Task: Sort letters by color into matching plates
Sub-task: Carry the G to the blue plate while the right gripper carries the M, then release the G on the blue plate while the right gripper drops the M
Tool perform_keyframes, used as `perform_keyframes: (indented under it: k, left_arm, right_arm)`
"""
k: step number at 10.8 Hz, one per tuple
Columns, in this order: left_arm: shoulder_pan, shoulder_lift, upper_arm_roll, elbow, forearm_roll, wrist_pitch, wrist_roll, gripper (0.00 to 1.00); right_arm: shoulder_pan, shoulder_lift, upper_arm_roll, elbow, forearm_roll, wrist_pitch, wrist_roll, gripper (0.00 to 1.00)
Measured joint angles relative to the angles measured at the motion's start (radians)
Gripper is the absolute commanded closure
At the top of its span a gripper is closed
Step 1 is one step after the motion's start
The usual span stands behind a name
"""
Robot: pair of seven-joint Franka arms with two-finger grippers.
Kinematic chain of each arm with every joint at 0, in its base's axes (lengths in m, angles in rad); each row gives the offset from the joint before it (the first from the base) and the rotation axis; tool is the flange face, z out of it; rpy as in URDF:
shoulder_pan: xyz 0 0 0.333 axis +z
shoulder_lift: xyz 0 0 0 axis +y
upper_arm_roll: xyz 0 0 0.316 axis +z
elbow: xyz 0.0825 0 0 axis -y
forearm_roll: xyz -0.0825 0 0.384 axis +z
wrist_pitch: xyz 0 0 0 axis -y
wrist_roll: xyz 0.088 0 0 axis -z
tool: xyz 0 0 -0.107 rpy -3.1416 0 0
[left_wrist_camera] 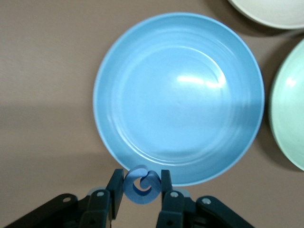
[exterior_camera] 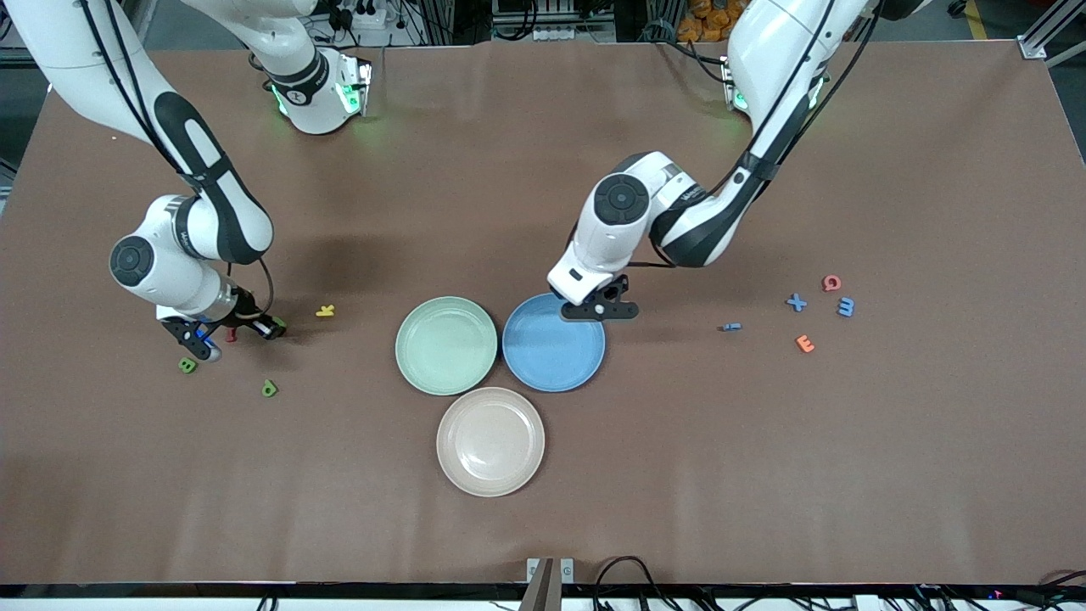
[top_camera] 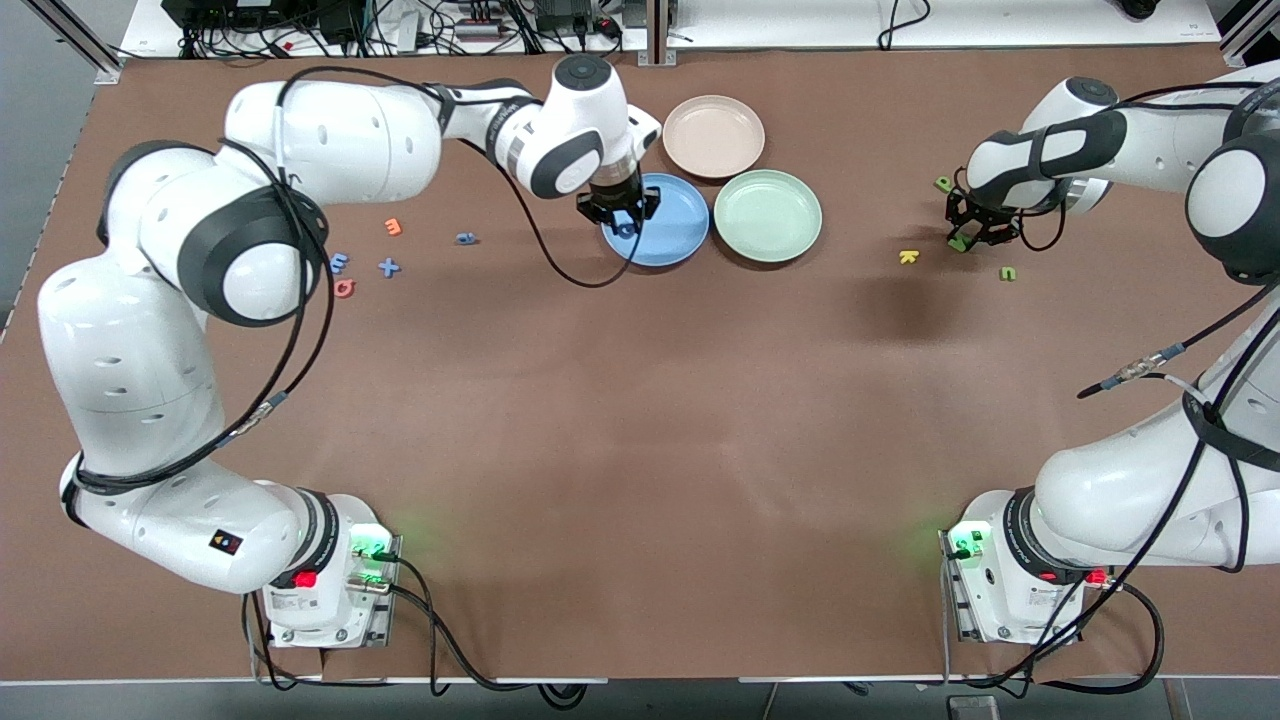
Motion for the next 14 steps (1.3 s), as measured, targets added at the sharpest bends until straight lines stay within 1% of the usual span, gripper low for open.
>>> perform_keyframes:
  k: [2,3,4,5,8,11,13,14]
  left_arm:
    - [-0.024,0.013,0.000,0.009,0.000,0.000,-0.010,1.00]
    - [-0.028,0.019,0.001,0.009,0.000,0.000,-0.011,0.98]
    - [-0.028,0.026,0.002,0.011,0.000,0.000,-0.014,0.37]
    - [-0.027,0.032,0.006,0.019,0.000,0.000,-0.027,0.00]
    - [-0.028,0.060,0.011,0.067,0.005,0.000,-0.045,0.00]
    - [-0.035,0.070,0.022,0.074,0.062,-0.008,-0.048,0.00]
    - [-0.026,0.070,0.041,0.080,0.108,-0.085,-0.048,0.00]
    - [-0.005,0.070,0.048,0.082,0.124,-0.101,-0.046,0.00]
  right_arm:
    - [0.014,-0.019,0.001,0.045,-0.001,-0.082,-0.036,0.86]
    - [0.021,-0.032,0.003,0.062,-0.001,-0.102,-0.072,0.86]
    - [0.031,-0.041,0.004,0.072,-0.001,-0.108,-0.119,0.85]
    - [0.046,-0.045,0.005,0.078,-0.001,-0.109,-0.162,0.85]
    - [0.129,-0.046,0.007,0.094,-0.001,-0.110,-0.191,0.85]
    - [0.198,-0.046,0.007,0.106,-0.001,-0.110,-0.192,0.85]
    - [0.241,-0.046,0.007,0.119,-0.001,-0.113,-0.192,0.85]
    - [0.265,-0.046,0.007,0.131,-0.001,-0.125,-0.192,0.85]
